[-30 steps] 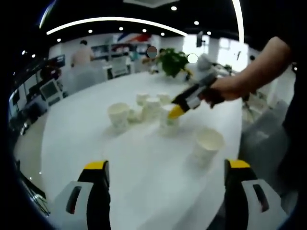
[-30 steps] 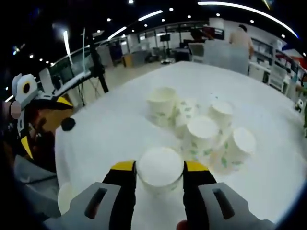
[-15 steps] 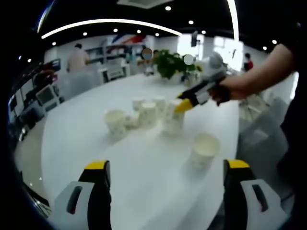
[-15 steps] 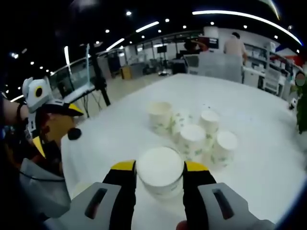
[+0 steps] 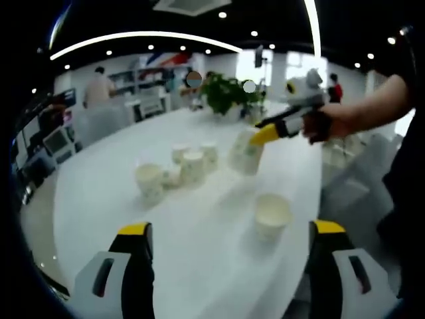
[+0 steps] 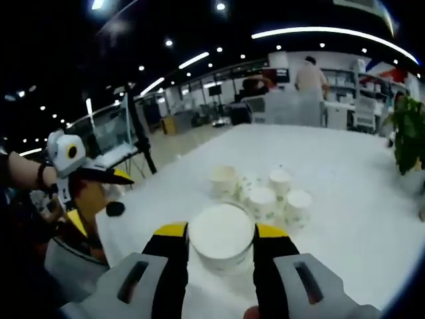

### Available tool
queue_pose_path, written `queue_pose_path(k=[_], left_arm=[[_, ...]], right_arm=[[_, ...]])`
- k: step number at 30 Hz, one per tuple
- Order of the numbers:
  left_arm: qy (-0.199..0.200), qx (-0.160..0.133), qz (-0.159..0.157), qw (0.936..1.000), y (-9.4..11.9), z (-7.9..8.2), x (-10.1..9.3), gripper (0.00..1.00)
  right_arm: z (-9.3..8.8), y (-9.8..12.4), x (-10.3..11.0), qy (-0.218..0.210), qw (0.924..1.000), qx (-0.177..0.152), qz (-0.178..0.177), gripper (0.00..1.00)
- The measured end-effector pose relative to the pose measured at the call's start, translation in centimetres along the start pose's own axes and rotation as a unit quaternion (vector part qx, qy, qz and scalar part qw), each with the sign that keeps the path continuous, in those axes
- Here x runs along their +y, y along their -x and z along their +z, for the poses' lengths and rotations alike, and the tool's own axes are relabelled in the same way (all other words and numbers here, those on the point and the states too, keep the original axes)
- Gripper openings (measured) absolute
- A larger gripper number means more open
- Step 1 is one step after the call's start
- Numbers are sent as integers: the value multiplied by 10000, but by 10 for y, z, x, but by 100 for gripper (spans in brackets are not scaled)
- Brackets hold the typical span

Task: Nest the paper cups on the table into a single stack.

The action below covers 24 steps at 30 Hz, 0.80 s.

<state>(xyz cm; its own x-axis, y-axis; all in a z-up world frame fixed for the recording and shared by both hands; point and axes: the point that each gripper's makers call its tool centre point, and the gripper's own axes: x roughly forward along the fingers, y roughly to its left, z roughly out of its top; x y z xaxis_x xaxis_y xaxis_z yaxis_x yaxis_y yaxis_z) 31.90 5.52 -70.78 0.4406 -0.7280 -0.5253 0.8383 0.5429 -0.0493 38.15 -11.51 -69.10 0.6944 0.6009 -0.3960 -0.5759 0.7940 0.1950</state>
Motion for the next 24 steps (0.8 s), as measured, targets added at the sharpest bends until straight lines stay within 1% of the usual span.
queue_pose_path(k=[5, 7, 10, 11, 13, 15, 18, 21, 23, 24], left_arm=[[-11, -83, -80, 9999, 1, 4, -7, 96], [-7, -92, -98, 9999, 2, 4, -8, 96], [-36, -55, -161, 9998, 3, 3, -12, 95], [-40, -49, -170, 9998, 4, 3, -13, 95], [-32, -79, -183, 9998, 6, 5, -14, 95], [-29, -152, -147, 9998, 8, 10, -13, 95], [-3, -180, -137, 9997, 9, 12, -10, 94], [7, -216, -146, 9997, 10, 14, -9, 94], [15, -231, -149, 9996, 11, 15, -9, 93], [39, -283, -162, 9995, 12, 18, -10, 93]], right_arm=[[6, 16, 4, -73, 9998, -197, -22, 34], [9, 22, 4, -175, 9994, -301, -70, 34], [17, 32, 8, -555, 9965, -610, -122, 34], [19, 35, 8, -612, 9956, -698, -130, 34], [23, 40, 12, -856, 9924, -883, -94, 34], [23, 43, 13, -926, 9912, -938, -97, 34], [24, 47, 16, -962, 9900, -1026, -112, 34], [28, 51, 23, -1060, 9877, -1150, -59, 34], [30, 52, 24, -1123, 9864, -1201, -48, 34], [32, 53, 24, -1180, 9852, -1243, -32, 34]])
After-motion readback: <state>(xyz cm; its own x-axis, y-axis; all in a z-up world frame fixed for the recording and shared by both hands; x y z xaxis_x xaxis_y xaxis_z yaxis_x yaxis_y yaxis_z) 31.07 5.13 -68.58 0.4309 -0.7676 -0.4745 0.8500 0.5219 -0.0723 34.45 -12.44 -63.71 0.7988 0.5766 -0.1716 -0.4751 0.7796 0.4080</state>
